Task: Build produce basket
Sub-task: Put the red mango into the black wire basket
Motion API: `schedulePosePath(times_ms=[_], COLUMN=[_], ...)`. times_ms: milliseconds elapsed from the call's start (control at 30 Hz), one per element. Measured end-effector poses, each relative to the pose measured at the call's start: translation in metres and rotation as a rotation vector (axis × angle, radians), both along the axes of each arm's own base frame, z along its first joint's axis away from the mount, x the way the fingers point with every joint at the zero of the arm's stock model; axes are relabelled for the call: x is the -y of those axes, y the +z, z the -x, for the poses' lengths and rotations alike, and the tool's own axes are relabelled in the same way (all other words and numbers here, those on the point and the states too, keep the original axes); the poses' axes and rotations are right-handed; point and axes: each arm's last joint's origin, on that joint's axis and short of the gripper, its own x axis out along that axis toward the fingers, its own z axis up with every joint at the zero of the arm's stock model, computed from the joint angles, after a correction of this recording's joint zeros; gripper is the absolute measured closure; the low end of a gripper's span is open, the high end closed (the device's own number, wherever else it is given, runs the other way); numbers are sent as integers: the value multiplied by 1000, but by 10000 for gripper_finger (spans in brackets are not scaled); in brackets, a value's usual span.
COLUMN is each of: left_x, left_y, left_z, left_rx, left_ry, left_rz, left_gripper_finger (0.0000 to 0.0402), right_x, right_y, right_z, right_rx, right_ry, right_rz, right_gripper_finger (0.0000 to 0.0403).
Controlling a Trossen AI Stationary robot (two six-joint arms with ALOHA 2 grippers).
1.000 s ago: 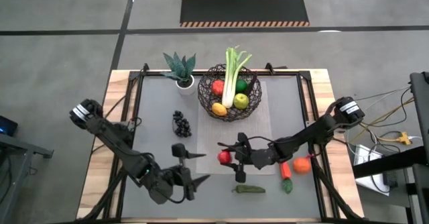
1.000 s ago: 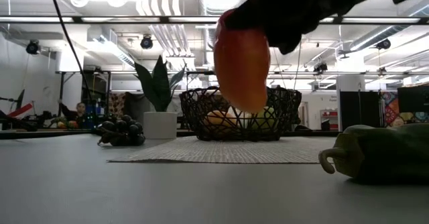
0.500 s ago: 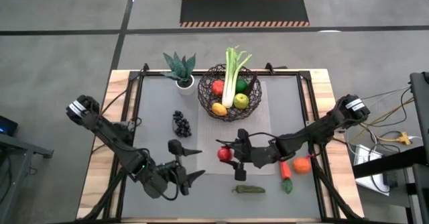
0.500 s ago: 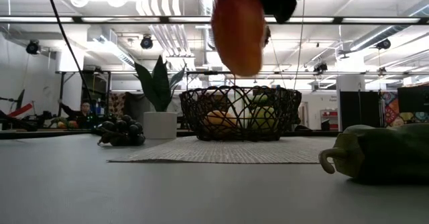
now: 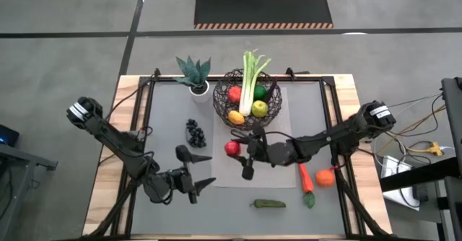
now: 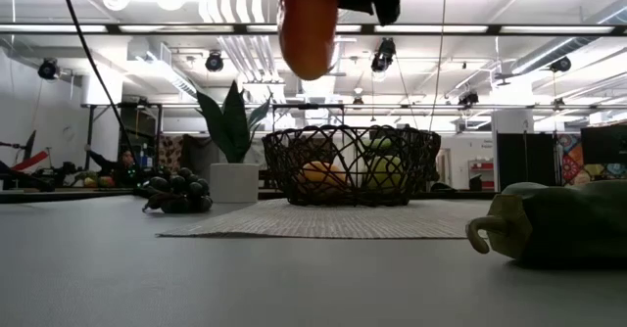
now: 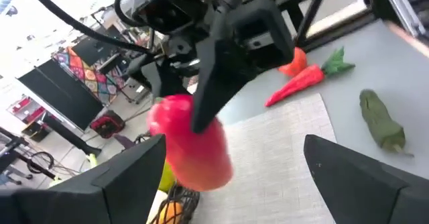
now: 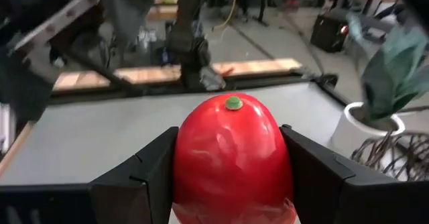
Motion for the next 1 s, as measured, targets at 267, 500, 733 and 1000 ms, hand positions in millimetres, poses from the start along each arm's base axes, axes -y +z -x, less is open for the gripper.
schedulePosePath(times_ms=[267,500,733,1000], left_x=[-11,-25,-33,-35], left_y=[13,14,5,10], left_z=[10,28,37,40], left_rx=[39,67,61,66], left_ry=[72,109,107,101], left_rz=[-24,1,3,-9], left_gripper_finger=[66,66,66,66], right_x=[32,83,143,197], right_y=[26,48,37,-19], right_z=[-9,-15,-12,-21], right_rx=[40,-104,-118,38], right_ry=[-91,-263,-471,-617], right_rz=[4,-61,-116,-195], right_gripper_finger=[194,194,195,195])
